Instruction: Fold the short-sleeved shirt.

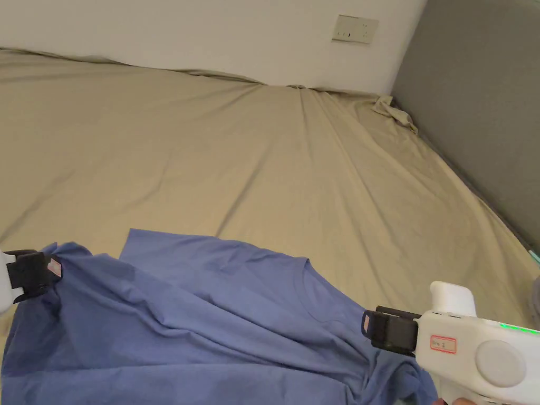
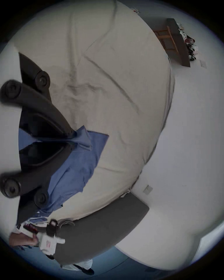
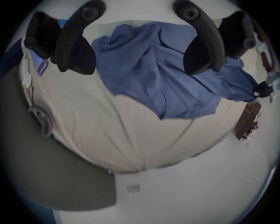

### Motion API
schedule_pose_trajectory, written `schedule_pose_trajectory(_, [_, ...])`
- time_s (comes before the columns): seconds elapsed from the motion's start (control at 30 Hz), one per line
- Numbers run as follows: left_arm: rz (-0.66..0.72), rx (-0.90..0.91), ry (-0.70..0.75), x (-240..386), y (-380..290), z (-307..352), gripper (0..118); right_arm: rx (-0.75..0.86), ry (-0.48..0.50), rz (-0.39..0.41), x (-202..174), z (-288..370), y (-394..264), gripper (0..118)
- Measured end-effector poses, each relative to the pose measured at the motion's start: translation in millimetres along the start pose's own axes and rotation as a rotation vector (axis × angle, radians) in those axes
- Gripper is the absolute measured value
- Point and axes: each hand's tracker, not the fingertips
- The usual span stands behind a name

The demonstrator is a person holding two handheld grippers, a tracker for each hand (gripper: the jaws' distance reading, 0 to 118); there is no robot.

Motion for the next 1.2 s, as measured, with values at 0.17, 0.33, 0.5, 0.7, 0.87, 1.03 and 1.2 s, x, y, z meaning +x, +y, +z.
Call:
schedule_pose_trajectory(0.17, [-0.002, 0.037, 0.004, 5.9, -3.9, 26.1, 1, -0.128, -0.079, -0.057, 12.0, -52.6, -26.7, 116])
schedule_pose_trajectory(0.33, [0.014, 0.001, 0.001, -0.7, -6.7, 25.3, 1, -0.085, 0.091, -0.158, 9.2, -26.3, -27.7, 20])
schedule_pose_trajectory(0.5, [0.194, 0.069, -0.127, -14.3, 7.2, 47.2, 1, 0.053, 0.172, 0.009, -5.9, 26.3, -5.3, 20])
schedule_pose_trajectory(0.7, [0.413, 0.396, -0.239, -23.2, 78.7, 101.4, 1, 0.312, 0.213, 0.159, -31.2, 109.7, 83.1, 19])
schedule_pose_trajectory(0.87, [0.430, 0.525, -0.253, -20.4, 150.0, 139.8, 1, 0.477, 0.123, 0.272, -57.8, 169.5, 173.8, 19])
schedule_pose_trajectory(1.03, [0.366, 0.582, -0.142, -10.3, 198.5, 143.6, 1, 0.487, 0.091, 0.261, -66.6, 189.9, 248.9, 19])
schedule_pose_trajectory(1.2, [0.355, 0.552, -0.107, 1.6, 239.7, 132.2, 1, 0.435, 0.081, 0.235, -86.2, 187.8, 303.6, 19])
